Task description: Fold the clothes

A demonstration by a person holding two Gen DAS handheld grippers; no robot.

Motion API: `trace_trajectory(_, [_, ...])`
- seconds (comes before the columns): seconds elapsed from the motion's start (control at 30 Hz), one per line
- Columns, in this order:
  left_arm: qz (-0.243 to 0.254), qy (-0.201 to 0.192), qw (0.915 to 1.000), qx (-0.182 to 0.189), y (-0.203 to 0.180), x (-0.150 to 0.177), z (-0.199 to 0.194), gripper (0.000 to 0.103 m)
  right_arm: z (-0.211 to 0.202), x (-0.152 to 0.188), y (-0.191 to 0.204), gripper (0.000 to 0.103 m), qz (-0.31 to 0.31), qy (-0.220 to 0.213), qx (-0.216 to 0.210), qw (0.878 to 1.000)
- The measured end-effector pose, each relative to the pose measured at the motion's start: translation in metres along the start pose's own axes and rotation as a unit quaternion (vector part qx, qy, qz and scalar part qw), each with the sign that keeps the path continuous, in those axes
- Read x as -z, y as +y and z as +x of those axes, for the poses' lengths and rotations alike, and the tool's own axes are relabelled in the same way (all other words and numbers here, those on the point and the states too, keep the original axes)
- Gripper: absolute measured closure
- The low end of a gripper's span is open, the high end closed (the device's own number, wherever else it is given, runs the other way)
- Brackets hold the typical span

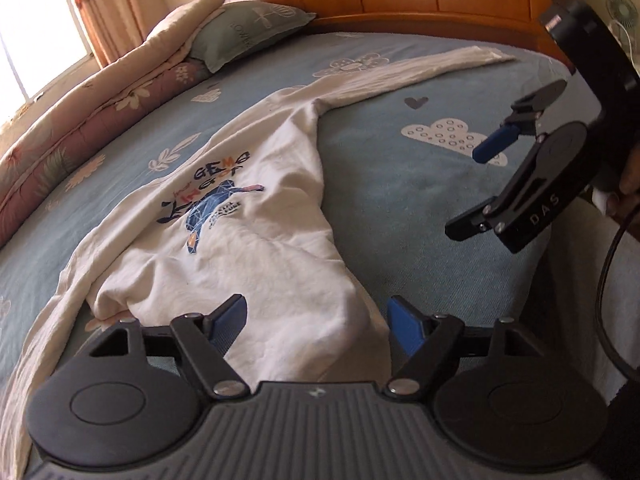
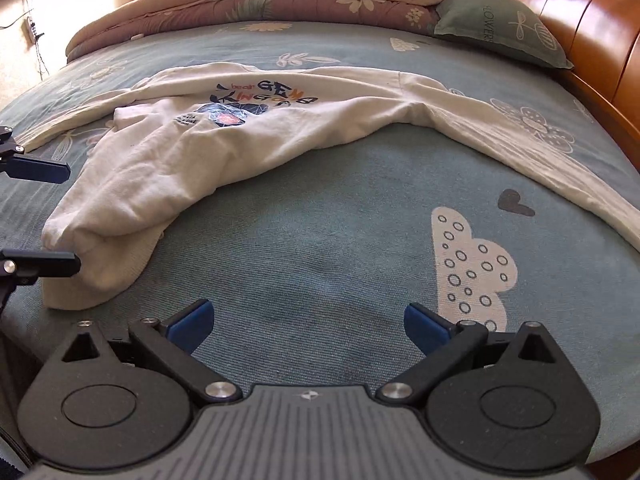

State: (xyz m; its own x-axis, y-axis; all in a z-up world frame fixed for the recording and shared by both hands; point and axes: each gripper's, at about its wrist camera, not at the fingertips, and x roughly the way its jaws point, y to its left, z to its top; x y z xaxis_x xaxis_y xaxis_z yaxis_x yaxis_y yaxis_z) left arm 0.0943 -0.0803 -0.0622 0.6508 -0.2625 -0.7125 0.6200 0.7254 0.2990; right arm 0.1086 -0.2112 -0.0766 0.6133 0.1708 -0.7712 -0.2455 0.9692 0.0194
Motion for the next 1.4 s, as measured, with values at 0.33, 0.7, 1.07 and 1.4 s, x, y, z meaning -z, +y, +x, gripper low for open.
trace_trajectory(0.33, [0.048,0.006,0.9982,-0.034,0.028,-0.023,0.024,0.088,0.008,0.014,-0.006,0.000,0.004,0.001,-0.007,1.000])
trace_trajectory(0.7, [-0.026,-0.001,0.9958,-0.088,0.132,-0.060,0.054,0.089,0.010,0.017,-0.008,0.000,-0.001,-0.017,-0.013,1.000])
trace_trajectory(1.07, [-0.174,0.054,0.9786,-0.095,0.206,-0.025,0.110,0.077,0.010,0.016,-0.008,0.000,0.003,-0.027,-0.009,1.000])
trace_trajectory(1.4, [-0.140,0.011,0.9841,-0.109,0.204,-0.025,0.041,0.052,0.012,0.017,-0.007,0.000,0.011,-0.035,-0.001,0.999])
